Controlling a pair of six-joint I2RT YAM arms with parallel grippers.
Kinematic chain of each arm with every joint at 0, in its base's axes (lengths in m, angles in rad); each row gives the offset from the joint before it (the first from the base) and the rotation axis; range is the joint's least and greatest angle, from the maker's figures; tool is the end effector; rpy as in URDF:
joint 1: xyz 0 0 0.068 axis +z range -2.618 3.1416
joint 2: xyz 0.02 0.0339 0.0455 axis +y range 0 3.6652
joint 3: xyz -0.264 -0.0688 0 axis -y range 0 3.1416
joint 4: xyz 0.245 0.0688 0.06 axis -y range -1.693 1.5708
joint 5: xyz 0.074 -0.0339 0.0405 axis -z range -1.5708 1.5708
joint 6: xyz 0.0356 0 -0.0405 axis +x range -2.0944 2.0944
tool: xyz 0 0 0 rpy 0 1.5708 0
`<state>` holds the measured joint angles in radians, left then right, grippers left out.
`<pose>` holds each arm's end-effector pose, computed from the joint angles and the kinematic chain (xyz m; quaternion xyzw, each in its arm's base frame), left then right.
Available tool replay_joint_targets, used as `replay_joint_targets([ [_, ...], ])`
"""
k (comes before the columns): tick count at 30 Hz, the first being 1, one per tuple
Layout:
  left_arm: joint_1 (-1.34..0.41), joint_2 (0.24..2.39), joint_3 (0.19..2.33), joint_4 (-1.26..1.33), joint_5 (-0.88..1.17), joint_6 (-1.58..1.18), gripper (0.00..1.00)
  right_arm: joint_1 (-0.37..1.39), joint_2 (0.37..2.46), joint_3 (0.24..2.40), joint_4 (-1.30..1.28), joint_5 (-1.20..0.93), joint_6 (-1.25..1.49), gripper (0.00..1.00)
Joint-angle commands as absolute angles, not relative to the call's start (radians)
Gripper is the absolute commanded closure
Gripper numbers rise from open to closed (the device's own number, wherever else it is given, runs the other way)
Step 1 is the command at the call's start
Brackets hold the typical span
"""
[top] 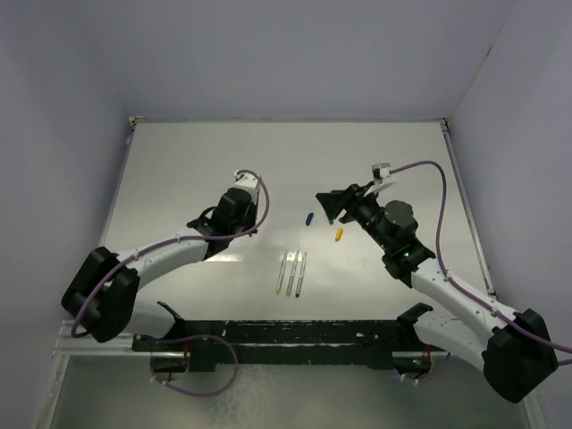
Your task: Insert the pens into the pen caps
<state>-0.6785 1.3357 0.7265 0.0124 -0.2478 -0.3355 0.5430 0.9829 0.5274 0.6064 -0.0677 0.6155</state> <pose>0.2262 -0.1711 0.2183 0.0927 0.8740 -0.1300 0.4590 0.1942 0.1200 0.2957 -0.0020 0.6519 0.4334 0.6222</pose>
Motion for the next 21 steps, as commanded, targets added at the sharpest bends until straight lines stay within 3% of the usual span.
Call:
replay_joint_targets([
  [1, -0.613, 1.414, 0.788, 0.005, -0.197, -0.324, 1.0, 0.545, 0.945, 0.528, 0.479, 0.005, 0.56, 0.44],
  [21, -0.511, 1.715, 0.927, -0.017, -0.063, -0.337, 0.98, 0.545, 0.954, 0.497, 0.458, -0.005, 0.576, 0.44],
])
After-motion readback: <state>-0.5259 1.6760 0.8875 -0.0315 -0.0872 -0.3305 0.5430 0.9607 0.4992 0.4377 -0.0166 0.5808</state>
